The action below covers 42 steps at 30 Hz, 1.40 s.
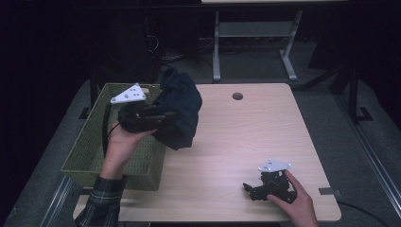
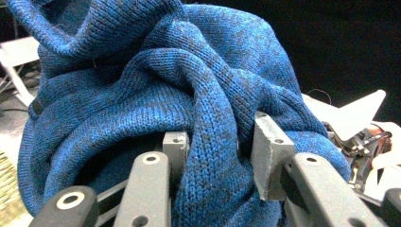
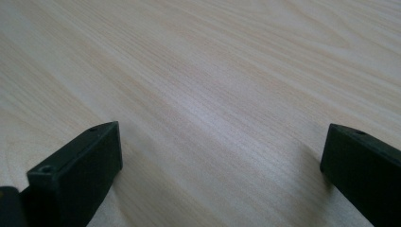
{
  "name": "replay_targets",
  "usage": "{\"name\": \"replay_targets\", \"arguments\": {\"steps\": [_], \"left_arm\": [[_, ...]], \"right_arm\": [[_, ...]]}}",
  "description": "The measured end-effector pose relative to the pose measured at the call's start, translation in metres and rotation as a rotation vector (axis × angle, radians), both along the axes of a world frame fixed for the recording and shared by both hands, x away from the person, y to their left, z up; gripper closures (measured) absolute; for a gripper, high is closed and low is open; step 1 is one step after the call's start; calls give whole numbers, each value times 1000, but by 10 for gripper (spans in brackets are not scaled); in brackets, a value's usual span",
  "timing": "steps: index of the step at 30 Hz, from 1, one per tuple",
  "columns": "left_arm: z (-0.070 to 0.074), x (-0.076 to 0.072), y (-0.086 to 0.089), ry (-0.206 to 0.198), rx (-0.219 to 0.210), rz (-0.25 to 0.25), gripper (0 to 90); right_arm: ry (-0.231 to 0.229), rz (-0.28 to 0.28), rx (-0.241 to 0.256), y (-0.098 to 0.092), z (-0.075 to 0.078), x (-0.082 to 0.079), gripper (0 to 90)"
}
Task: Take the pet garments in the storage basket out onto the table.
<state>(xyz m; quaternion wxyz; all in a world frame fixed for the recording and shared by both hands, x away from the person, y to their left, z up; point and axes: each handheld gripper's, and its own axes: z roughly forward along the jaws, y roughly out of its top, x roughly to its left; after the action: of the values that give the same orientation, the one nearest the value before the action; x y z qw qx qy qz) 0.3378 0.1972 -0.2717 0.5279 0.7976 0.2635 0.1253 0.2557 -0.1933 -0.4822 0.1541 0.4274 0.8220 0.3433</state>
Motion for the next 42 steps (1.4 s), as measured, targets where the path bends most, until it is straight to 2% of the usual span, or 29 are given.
{"name": "replay_targets", "arguments": {"steps": [7,17,25,29,35,36,37,42], "left_arm": [[-5,2,-27,6,10,-47,627],[-11,4,-53,12,12,-83,627],[-24,9,-81,30,29,-117,627],[-33,13,-96,44,35,-129,627],[-53,17,-120,67,69,-141,627],[-53,17,-120,67,69,-141,627],[-60,19,-128,77,87,-144,627],[-79,25,-145,104,117,-142,627]], "right_arm": [[-3,1,-1,0,0,0,0],[-3,2,-1,0,0,0,0],[-3,1,-1,0,0,0,0],[-3,2,-1,0,0,0,0],[-3,1,-1,0,0,0,0],[-3,1,-1,0,0,0,0],[-4,1,0,0,0,0,0],[-4,2,-1,0,0,0,0]]}}
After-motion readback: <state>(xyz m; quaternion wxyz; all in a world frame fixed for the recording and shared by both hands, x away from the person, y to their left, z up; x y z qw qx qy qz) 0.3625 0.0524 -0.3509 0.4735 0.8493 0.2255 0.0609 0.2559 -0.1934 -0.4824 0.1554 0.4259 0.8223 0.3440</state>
